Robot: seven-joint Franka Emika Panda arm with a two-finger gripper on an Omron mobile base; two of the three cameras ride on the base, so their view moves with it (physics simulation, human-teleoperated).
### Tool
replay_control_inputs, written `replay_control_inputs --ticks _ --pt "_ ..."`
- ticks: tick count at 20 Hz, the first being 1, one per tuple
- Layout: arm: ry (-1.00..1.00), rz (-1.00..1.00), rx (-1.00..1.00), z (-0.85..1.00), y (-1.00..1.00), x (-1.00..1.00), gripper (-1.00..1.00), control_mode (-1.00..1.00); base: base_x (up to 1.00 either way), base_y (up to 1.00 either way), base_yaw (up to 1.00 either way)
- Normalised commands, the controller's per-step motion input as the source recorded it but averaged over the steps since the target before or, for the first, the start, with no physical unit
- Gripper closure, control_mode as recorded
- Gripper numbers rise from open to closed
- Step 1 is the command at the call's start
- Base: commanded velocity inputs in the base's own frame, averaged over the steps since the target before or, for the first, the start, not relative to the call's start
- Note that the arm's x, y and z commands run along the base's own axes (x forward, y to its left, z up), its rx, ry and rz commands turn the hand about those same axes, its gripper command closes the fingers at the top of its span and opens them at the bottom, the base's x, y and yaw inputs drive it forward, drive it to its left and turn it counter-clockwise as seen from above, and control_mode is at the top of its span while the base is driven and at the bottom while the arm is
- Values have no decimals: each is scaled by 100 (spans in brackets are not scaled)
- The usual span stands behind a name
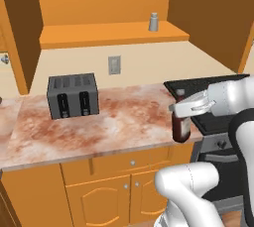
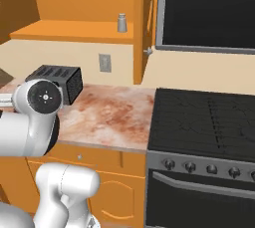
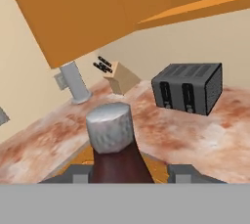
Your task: Move the ketchup and shaker from the cabinet to the dining counter.
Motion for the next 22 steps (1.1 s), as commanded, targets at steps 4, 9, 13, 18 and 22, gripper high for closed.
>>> replay_control_inputs --ticks 4,9,13,18,22 --pt "0 0 0 0 0 0 100 100 -78 1 -6" --pt "0 0 0 0 0 0 100 100 -82 7 -4" --pt "0 0 0 0 0 0 100 100 -67 8 -9" --pt "0 0 0 0 0 0 100 100 -25 16 -69" --pt "0 0 0 0 0 0 100 100 0 9 -99"
